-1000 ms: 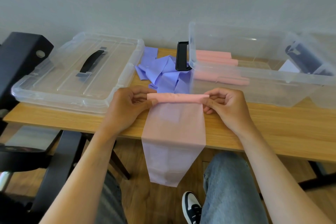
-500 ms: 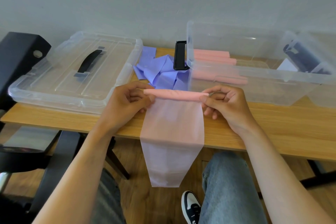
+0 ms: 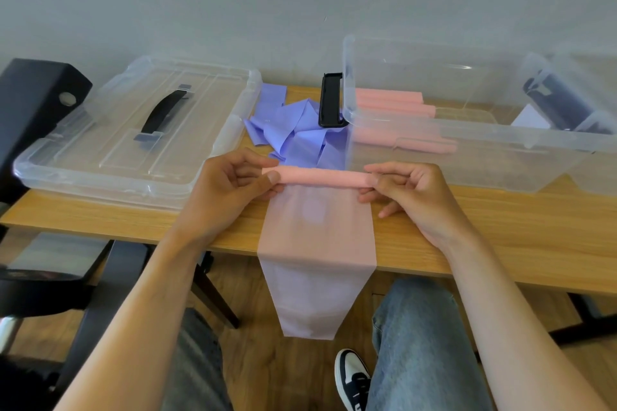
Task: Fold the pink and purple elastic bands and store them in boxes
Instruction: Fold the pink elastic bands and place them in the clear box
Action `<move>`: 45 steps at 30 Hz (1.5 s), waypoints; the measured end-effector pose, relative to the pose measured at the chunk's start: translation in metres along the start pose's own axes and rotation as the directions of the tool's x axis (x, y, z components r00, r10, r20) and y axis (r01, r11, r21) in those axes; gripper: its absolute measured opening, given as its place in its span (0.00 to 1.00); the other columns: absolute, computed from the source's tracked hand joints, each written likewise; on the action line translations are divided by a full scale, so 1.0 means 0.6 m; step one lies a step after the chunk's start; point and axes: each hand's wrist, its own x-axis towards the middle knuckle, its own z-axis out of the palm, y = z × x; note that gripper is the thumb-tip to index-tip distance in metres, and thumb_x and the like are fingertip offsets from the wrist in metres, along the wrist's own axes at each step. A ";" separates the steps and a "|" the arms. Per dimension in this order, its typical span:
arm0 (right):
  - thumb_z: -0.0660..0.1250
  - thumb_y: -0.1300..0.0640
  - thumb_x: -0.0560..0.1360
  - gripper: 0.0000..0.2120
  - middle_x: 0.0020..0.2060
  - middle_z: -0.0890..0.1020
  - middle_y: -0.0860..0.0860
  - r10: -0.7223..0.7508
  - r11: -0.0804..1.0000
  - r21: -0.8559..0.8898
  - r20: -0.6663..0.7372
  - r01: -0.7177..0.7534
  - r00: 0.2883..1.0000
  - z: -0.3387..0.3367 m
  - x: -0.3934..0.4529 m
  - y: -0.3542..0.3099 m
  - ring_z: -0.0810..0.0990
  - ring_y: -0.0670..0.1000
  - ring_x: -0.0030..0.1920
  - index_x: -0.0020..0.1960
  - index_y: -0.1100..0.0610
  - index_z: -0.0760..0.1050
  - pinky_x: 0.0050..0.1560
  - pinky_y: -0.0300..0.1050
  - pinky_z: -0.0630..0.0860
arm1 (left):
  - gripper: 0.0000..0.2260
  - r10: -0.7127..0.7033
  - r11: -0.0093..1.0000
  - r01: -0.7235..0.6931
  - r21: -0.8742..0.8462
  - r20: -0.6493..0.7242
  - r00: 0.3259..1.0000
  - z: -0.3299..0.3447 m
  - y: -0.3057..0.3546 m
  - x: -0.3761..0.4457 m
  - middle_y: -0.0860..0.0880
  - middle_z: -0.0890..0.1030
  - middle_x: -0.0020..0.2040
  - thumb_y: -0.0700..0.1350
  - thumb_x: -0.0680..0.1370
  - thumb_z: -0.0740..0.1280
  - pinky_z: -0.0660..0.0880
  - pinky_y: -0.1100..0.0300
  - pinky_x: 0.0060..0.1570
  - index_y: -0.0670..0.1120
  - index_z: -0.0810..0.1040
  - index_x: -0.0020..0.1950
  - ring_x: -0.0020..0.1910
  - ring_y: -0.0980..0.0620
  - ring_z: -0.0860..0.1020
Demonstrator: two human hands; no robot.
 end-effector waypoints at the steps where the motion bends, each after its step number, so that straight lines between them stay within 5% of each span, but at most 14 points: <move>1: 0.72 0.63 0.78 0.12 0.46 0.89 0.56 -0.008 1.000 0.000 0.003 0.008 1.000 0.001 0.000 0.002 0.89 0.55 0.48 0.61 0.59 0.82 0.37 0.38 0.84 | 0.13 0.004 1.000 -0.004 0.003 0.004 1.000 -0.002 -0.001 0.000 0.41 0.87 0.46 0.41 0.74 0.74 0.83 0.57 0.51 0.40 0.82 0.58 0.47 0.45 0.87; 7: 0.74 0.67 0.76 0.16 0.46 0.89 0.52 -0.089 0.992 -0.101 -0.071 0.082 0.993 0.005 0.004 0.015 0.89 0.51 0.48 0.62 0.56 0.82 0.46 0.40 0.84 | 0.15 0.006 0.984 -0.006 0.181 -0.003 1.000 0.003 -0.006 0.001 0.50 0.88 0.49 0.41 0.76 0.75 0.81 0.56 0.57 0.47 0.83 0.62 0.52 0.51 0.86; 12: 0.75 0.65 0.76 0.09 0.41 0.87 0.50 -0.216 0.937 -0.307 -0.128 0.169 0.968 0.008 0.001 0.017 0.87 0.48 0.42 0.54 0.56 0.83 0.42 0.41 0.84 | 0.07 0.077 0.936 -0.060 0.348 -0.033 0.997 0.010 -0.005 -0.002 0.53 0.87 0.42 0.43 0.77 0.76 0.77 0.68 0.44 0.51 0.85 0.53 0.38 0.58 0.82; 17: 0.72 0.60 0.79 0.06 0.35 0.82 0.49 -0.348 0.846 -0.462 -0.101 0.266 0.932 0.011 0.002 0.020 0.81 0.50 0.35 0.54 0.51 0.79 0.36 0.43 0.79 | 0.05 0.094 0.891 -0.087 0.445 0.006 0.996 0.017 -0.004 -0.004 0.51 0.83 0.33 0.45 0.80 0.72 0.70 0.71 0.39 0.52 0.80 0.54 0.32 0.60 0.74; 21: 0.72 0.65 0.78 0.07 0.34 0.85 0.54 -0.248 0.938 -0.268 -0.078 0.219 0.966 0.008 -0.003 0.010 0.84 0.54 0.32 0.54 0.56 0.80 0.32 0.44 0.79 | 0.07 0.052 0.977 -0.056 0.207 0.028 0.998 0.012 0.003 -0.003 0.46 0.87 0.40 0.38 0.80 0.71 0.79 0.59 0.41 0.45 0.81 0.57 0.38 0.50 0.81; 25: 0.71 0.66 0.79 0.06 0.40 0.86 0.59 -0.169 0.981 -0.098 -0.038 0.165 0.985 0.001 -0.005 -0.001 0.85 0.56 0.38 0.55 0.60 0.81 0.33 0.45 0.81 | 0.09 0.023 0.993 -0.018 0.120 -0.042 0.999 0.013 0.009 0.000 0.45 0.88 0.43 0.45 0.82 0.68 0.77 0.62 0.35 0.40 0.81 0.52 0.40 0.47 0.85; 31: 0.73 0.61 0.78 0.05 0.35 0.85 0.50 -0.178 0.952 -0.271 -0.119 0.140 0.977 0.008 -0.010 -0.003 0.80 0.42 0.30 0.53 0.55 0.85 0.32 0.37 0.78 | 0.03 0.008 0.989 -0.004 0.149 -0.027 1.000 0.007 0.004 0.002 0.44 0.88 0.41 0.41 0.80 0.71 0.78 0.61 0.35 0.42 0.82 0.52 0.39 0.44 0.85; 36: 0.76 0.61 0.76 0.13 0.36 0.86 0.51 -0.093 0.975 -0.212 -0.129 0.064 0.987 0.001 -0.015 -0.018 0.77 0.43 0.27 0.60 0.55 0.83 0.31 0.36 0.76 | 0.16 -0.018 0.991 0.019 0.136 -0.011 1.000 0.009 0.012 -0.001 0.45 0.88 0.42 0.40 0.79 0.72 0.80 0.64 0.43 0.45 0.79 0.66 0.37 0.52 0.85; 41: 0.76 0.60 0.75 0.10 0.38 0.88 0.54 0.074 0.982 -0.164 -0.126 -0.094 0.989 -0.006 -0.015 -0.038 0.85 0.48 0.34 0.57 0.56 0.84 0.37 0.37 0.82 | 0.10 0.008 0.976 -0.008 0.215 0.003 1.000 0.014 0.017 -0.004 0.50 0.88 0.46 0.41 0.78 0.73 0.83 0.60 0.48 0.48 0.84 0.58 0.43 0.51 0.87; 45: 0.74 0.60 0.77 0.10 0.39 0.88 0.57 0.148 0.987 -0.051 -0.106 -0.154 0.983 -0.007 -0.016 -0.053 0.87 0.50 0.37 0.58 0.61 0.82 0.37 0.39 0.83 | 0.06 0.040 0.976 -0.034 0.214 -0.025 0.999 0.026 0.026 0.005 0.48 0.87 0.45 0.40 0.78 0.73 0.83 0.60 0.43 0.50 0.83 0.54 0.42 0.51 0.85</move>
